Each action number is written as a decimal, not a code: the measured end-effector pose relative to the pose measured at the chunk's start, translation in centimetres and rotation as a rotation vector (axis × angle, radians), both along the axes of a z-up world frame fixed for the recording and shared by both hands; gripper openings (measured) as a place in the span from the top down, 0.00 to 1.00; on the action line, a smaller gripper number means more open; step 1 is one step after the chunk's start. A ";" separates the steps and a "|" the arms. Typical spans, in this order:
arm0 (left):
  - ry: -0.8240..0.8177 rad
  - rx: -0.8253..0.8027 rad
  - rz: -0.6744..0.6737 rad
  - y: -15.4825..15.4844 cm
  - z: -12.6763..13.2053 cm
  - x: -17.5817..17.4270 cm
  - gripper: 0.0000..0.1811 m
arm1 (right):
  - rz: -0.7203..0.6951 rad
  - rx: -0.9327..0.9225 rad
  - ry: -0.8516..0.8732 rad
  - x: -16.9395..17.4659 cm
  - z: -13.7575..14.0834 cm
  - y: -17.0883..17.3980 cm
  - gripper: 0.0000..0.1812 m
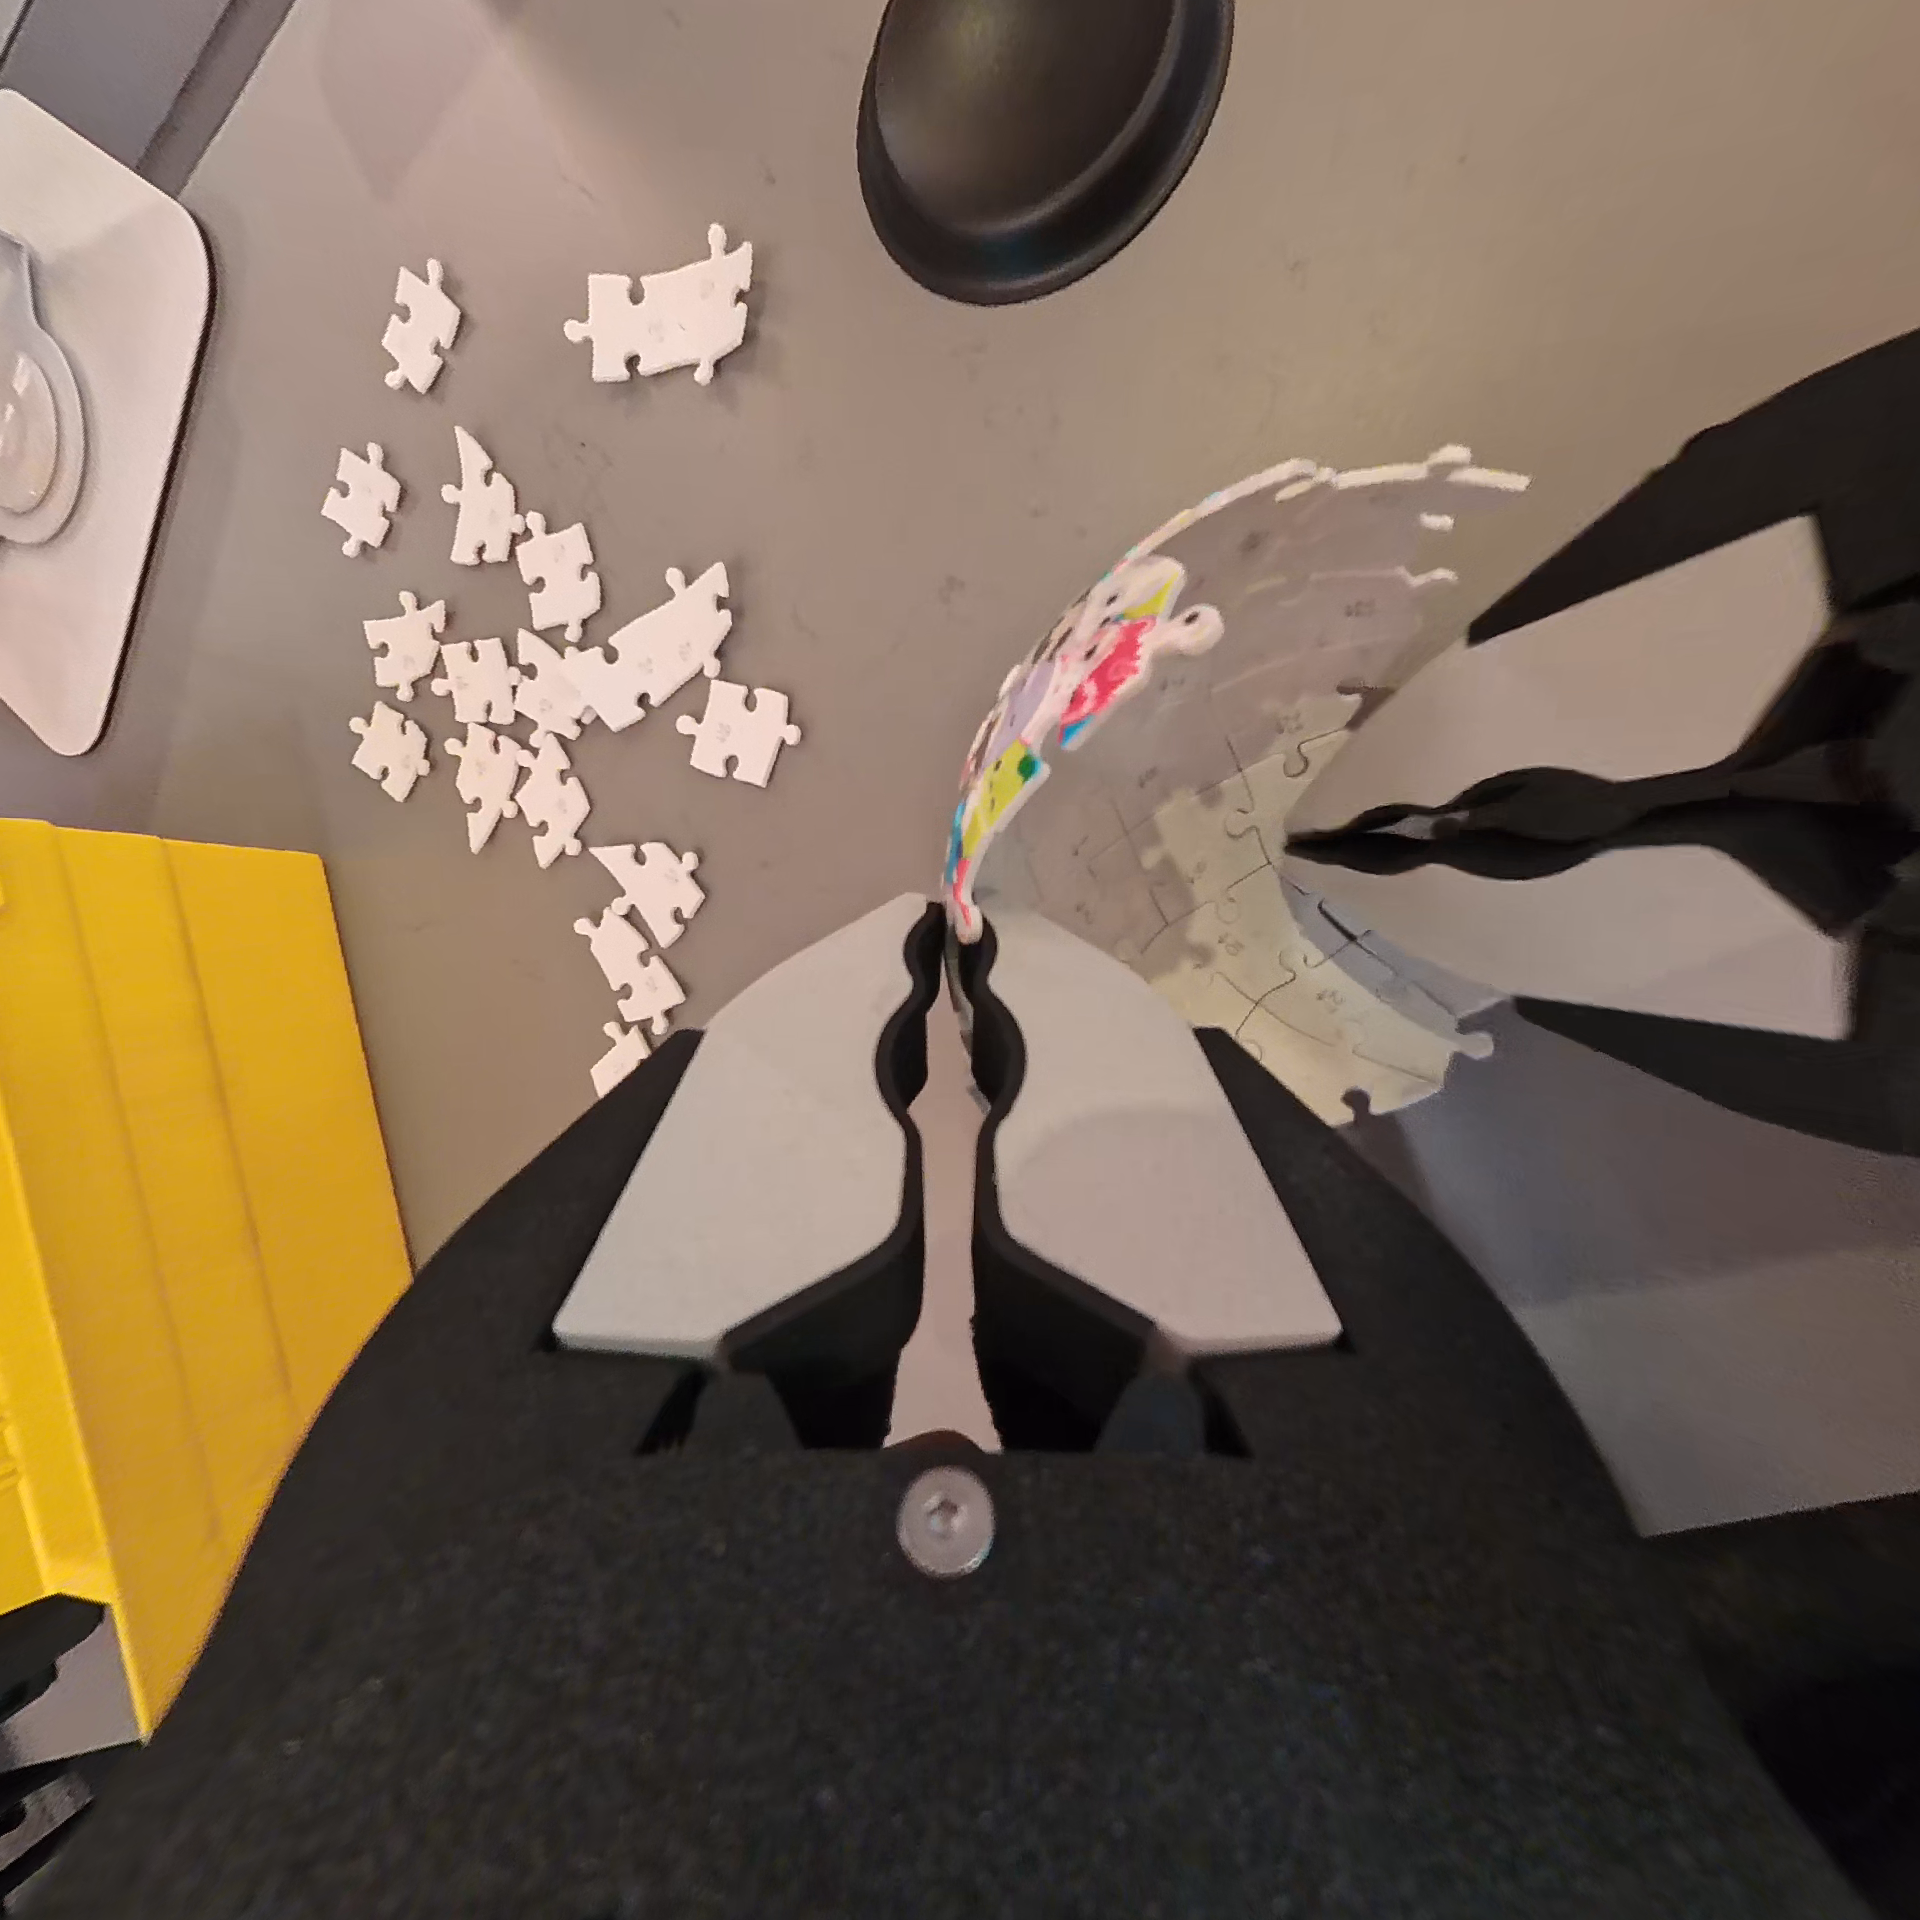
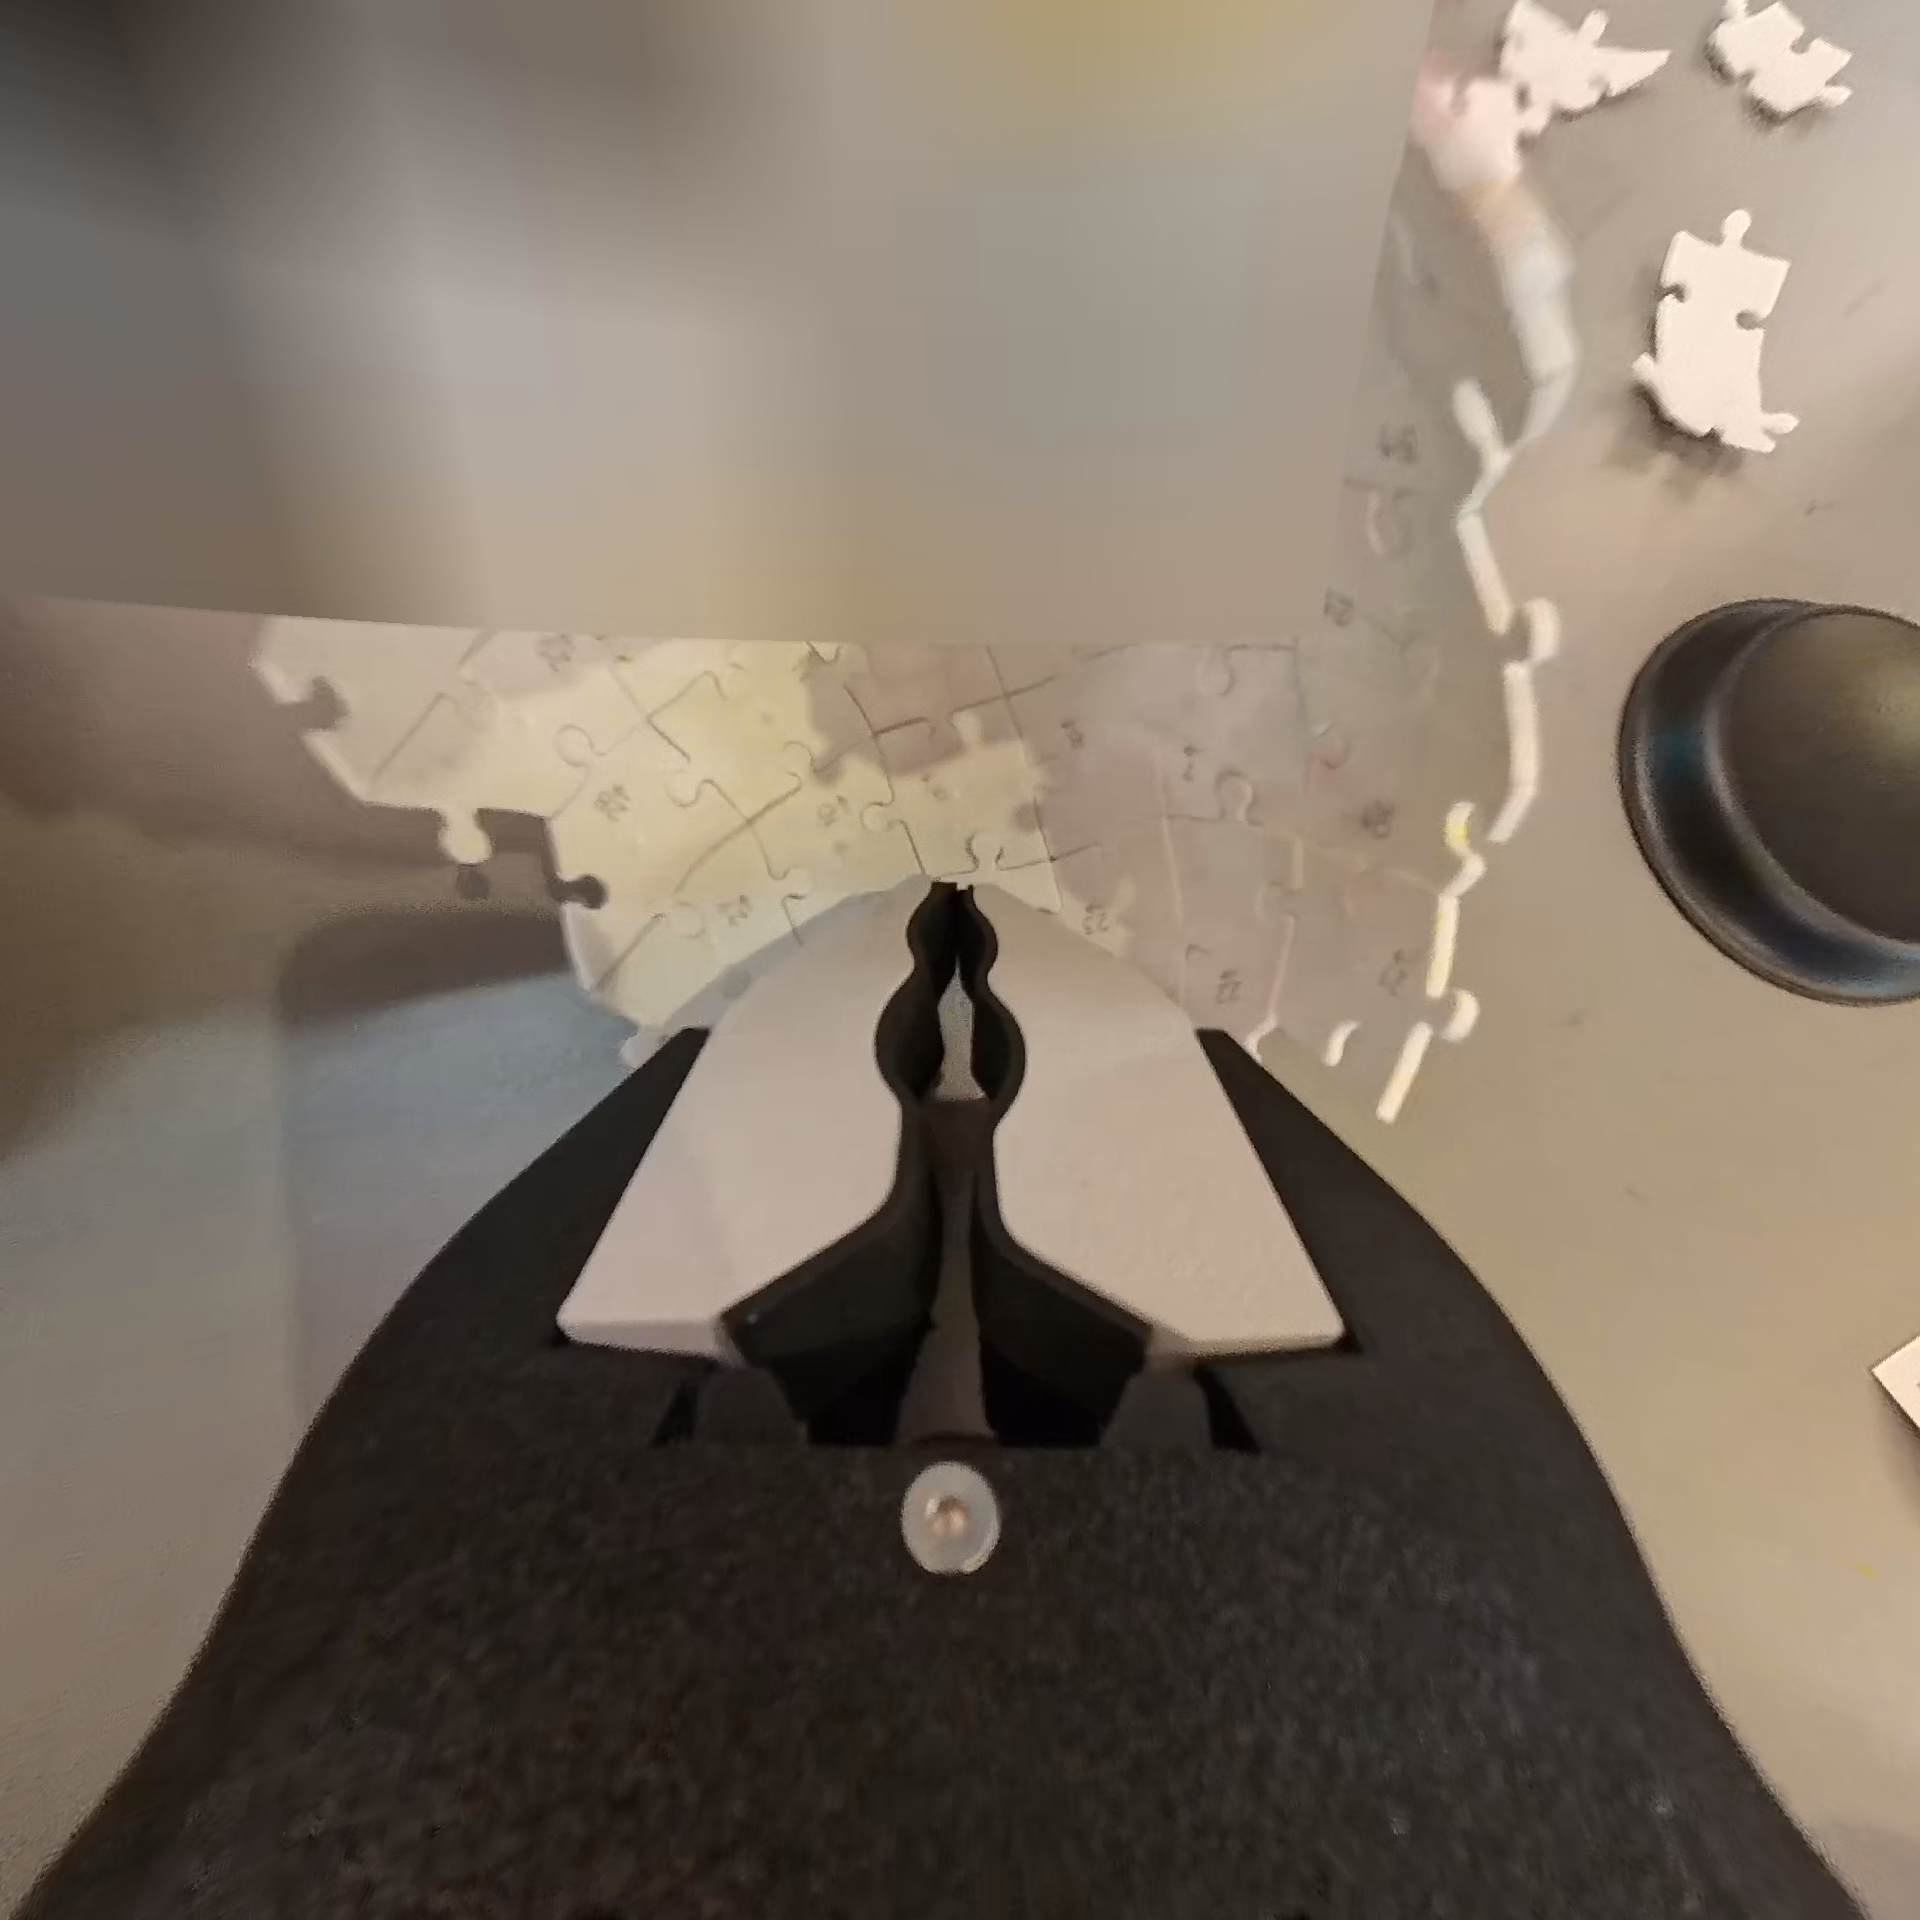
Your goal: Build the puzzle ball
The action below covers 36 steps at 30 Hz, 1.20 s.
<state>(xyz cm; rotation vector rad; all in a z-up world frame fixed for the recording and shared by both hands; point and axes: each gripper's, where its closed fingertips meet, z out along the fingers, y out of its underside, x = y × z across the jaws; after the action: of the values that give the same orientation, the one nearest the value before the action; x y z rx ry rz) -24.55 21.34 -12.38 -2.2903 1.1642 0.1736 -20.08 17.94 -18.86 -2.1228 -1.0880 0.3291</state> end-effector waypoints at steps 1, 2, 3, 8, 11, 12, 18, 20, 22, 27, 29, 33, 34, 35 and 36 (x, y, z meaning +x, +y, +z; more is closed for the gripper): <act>-0.001 0.002 0.000 0.0 0.0 0.0 0.99 | 0.010 0.008 0.036 -0.1 0.7 -0.3 1.00; -0.002 0.004 0.001 0.0 0.0 0.0 0.99 | 0.015 -0.006 0.062 0.0 1.1 -0.6 1.00; -0.007 0.005 0.003 0.0 0.0 0.0 0.99 | 0.024 -0.029 0.074 0.2 1.2 -1.1 1.00; -0.026 0.008 0.007 0.0 -0.1 -0.1 0.99 | 0.060 -0.058 0.076 0.1 0.6 -2.0 1.00; -0.037 0.011 0.008 0.0 -0.1 -0.1 0.99 | 0.058 -0.049 0.040 -0.2 0.3 -1.9 1.00; -0.038 0.012 0.009 -0.1 -0.1 -0.1 0.99 | 0.059 -0.058 0.020 -0.1 -0.1 -2.0 1.00; -0.049 0.051 0.002 -0.1 0.2 0.0 0.99 | 0.048 -0.065 0.041 -0.3 -0.5 -1.9 1.00; -0.057 0.070 0.001 -0.2 0.2 0.0 0.99 | 0.038 -0.070 0.045 -0.3 -0.5 -1.8 1.00; -0.075 0.085 0.003 -0.2 0.2 0.0 0.99 | 0.040 -0.059 0.025 -0.2 -0.4 -1.8 1.00; -0.102 0.109 0.011 -0.2 0.2 -0.3 0.99 | 0.044 -0.063 0.100 1.3 1.8 -2.9 1.00; -0.105 0.118 0.010 -0.2 0.2 -0.5 0.99 | 0.056 -0.087 0.101 1.8 1.7 -3.6 1.00; -0.122 0.145 0.002 0.0 0.1 -0.5 0.99 | 0.032 -0.065 0.078 1.7 1.1 -3.4 1.00; -0.127 0.153 0.000 -0.1 0.2 -0.4 0.99 | 0.022 -0.054 0.079 1.5 1.3 -3.1 1.00; -0.131 0.162 -0.002 -0.1 0.3 -0.4 0.99 | 0.023 -0.045 0.081 1.3 1.4 -2.9 1.00; -0.131 0.168 -0.004 -0.1 0.3 -0.3 0.99 | 0.022 -0.041 0.070 1.1 1.2 -2.7 1.00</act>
<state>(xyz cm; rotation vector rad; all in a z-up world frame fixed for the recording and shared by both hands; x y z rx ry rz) -24.86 21.22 -12.09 -2.1189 1.0466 0.1130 -18.95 15.22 -17.63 -2.1207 -1.0738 0.4362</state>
